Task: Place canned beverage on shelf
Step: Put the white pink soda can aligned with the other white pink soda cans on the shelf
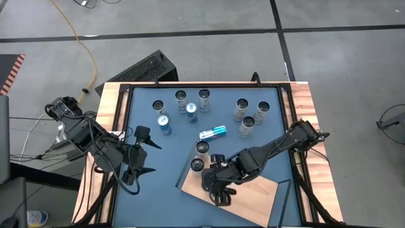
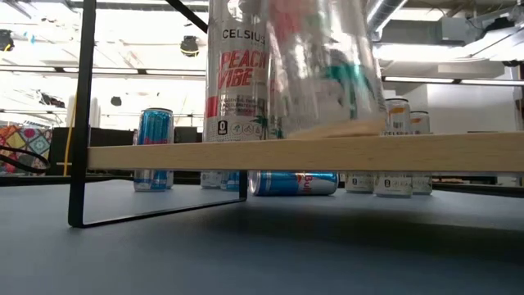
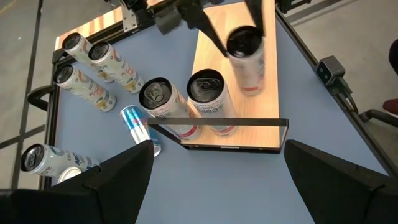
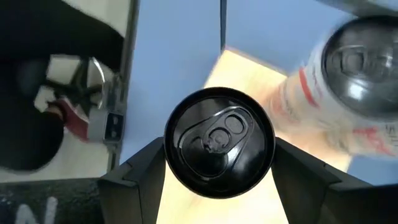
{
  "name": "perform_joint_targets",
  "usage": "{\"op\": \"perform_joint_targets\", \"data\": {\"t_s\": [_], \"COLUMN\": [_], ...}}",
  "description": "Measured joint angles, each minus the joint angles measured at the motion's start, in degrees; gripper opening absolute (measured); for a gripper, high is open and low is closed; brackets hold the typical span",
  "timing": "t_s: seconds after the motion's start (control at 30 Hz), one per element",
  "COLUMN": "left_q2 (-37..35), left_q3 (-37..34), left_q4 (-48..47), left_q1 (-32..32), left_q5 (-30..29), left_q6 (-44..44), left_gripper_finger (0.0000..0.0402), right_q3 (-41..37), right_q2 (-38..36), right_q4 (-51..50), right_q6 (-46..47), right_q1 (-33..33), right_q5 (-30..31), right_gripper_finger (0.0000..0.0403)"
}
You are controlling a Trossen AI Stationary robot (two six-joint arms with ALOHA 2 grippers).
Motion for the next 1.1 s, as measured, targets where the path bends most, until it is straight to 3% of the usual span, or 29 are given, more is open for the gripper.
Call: {"op": "perform_joint_targets", "data": {"t_s": [0.57, 1.1], "left_q2": [0.00, 0.00], "left_q3": [0.00, 0.02], "left_q4": [-0.28, -0.39], "left_q1": [0.00, 0.00], "left_q5": [0.23, 0.26], "left_q6": [0.17, 0.21], "left_gripper_finger": [0.0348, 0.0348], "right_q3": [2.19, 2.51], "right_q2": [0.98, 0.94], "right_q4": [-1.92, -1.01], "right_q6": [1.60, 4.24], "right_q1": [0.34, 0.34], "right_q5": [2.81, -0.49], "right_gripper_finger": [0.0251, 0.0280]}}
